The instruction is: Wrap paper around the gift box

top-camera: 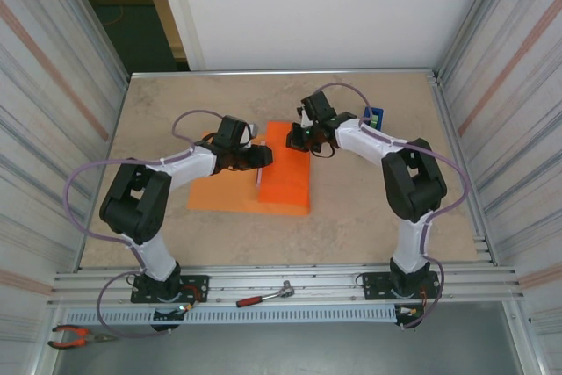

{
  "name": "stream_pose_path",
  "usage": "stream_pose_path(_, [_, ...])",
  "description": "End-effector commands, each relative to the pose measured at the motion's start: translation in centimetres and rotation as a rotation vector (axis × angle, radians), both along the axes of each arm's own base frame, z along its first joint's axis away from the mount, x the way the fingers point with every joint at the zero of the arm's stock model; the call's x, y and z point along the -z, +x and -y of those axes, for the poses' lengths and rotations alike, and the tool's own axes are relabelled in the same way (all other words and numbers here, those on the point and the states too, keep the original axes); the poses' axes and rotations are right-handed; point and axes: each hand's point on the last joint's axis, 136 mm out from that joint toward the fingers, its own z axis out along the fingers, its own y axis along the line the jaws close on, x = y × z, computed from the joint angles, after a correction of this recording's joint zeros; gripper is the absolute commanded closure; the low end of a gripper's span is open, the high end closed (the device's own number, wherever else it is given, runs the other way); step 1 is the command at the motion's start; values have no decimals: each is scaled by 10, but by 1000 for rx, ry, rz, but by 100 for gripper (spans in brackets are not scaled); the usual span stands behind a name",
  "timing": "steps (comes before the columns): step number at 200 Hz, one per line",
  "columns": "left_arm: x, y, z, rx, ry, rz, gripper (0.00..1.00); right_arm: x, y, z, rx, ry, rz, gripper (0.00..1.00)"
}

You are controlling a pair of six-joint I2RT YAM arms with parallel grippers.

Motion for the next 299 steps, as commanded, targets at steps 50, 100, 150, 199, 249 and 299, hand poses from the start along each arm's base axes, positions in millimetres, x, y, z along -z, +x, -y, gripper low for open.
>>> stream_pose_path(50, [35, -26, -17, -15, 95, -111, 51, 25, -12, -6, -76, -66, -55, 100])
stream_pose_path(100, [9, -22, -11, 5, 56, -77, 48, 51, -22, 11, -79, -148, -88, 100])
stream_pose_path(150, [-35, -4, -80, -214, -1, -15, 38, 56, -26, 18, -78, -160, -88, 100])
stream_pose_path(199, [-4, -15, -186, -538, 51, -120, 27, 58, -28, 18, -81, -155, -91, 100])
stream_pose_path(249, [23, -39, -225, -675, 176, -180, 22, 61, -29, 16, -79, -143, -93, 100])
stream_pose_path(299, [47, -47, -218, -636, 163, -235, 21, 61, -29, 15, -80, -137, -93, 100])
